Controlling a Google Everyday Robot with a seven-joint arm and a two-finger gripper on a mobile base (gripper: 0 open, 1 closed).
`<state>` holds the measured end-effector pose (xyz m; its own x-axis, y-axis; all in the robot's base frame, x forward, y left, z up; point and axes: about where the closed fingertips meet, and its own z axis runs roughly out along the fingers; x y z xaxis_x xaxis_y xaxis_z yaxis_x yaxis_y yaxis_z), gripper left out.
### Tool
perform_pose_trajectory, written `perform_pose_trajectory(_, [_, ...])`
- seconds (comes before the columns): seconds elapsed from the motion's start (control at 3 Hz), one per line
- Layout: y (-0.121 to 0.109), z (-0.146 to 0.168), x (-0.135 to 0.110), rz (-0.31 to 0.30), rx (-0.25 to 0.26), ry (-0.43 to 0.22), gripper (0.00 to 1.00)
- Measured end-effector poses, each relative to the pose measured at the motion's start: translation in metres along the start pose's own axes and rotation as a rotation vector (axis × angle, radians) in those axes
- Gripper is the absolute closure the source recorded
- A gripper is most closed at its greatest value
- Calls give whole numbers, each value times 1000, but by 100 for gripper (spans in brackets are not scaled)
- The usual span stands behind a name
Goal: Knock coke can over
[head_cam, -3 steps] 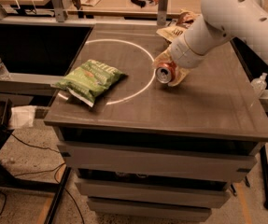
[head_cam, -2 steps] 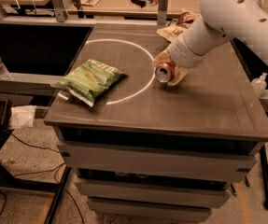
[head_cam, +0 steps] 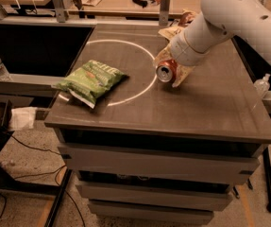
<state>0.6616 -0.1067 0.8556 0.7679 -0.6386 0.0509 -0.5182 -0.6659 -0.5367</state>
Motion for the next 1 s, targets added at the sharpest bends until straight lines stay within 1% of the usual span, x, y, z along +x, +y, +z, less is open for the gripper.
perform_pose_trajectory(0.33, [-2, 0, 1, 1, -1, -2, 0])
perform_pose_trajectory(0.67, [-8, -7, 4, 68, 22, -40, 0])
perform_pose_trajectory(1.0, [-20, -22, 10, 155, 67, -78, 0])
